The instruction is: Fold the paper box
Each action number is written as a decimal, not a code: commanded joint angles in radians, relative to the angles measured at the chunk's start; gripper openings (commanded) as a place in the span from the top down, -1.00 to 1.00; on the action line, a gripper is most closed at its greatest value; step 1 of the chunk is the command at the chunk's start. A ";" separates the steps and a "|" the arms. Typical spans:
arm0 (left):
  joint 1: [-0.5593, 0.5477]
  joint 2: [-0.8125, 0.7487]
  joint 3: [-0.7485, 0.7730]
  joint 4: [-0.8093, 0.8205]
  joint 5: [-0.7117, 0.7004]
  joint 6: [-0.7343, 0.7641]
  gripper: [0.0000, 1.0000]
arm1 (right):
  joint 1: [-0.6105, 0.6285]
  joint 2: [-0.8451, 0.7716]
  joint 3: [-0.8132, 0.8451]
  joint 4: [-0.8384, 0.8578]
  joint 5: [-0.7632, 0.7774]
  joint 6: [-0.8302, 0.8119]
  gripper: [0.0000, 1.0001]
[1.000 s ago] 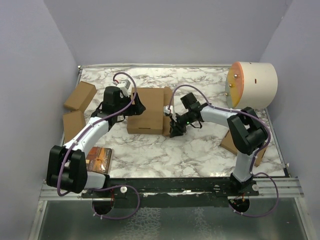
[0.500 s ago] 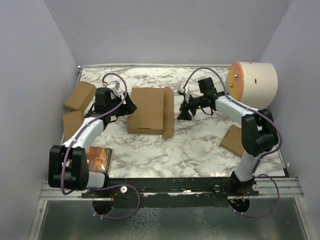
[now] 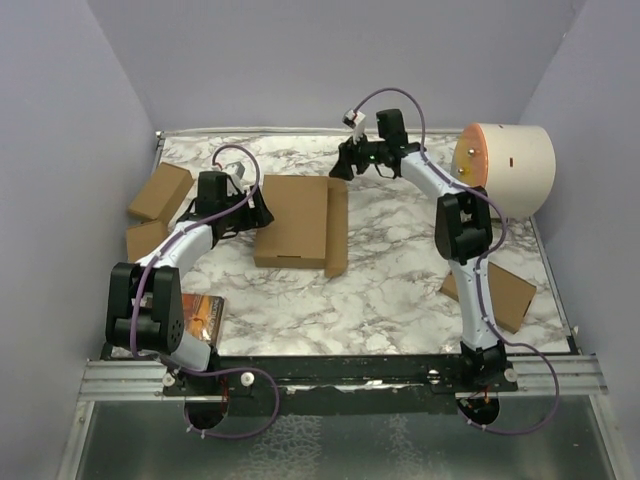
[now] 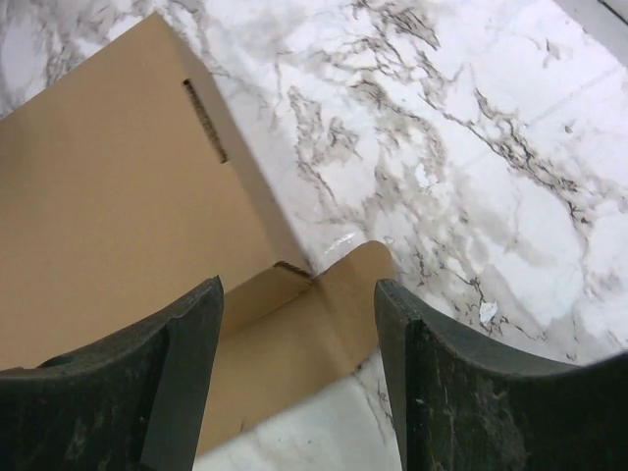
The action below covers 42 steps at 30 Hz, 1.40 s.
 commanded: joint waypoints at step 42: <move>0.018 0.142 0.143 -0.065 0.142 0.075 -0.47 | -0.040 -0.082 -0.302 0.119 -0.162 0.018 0.86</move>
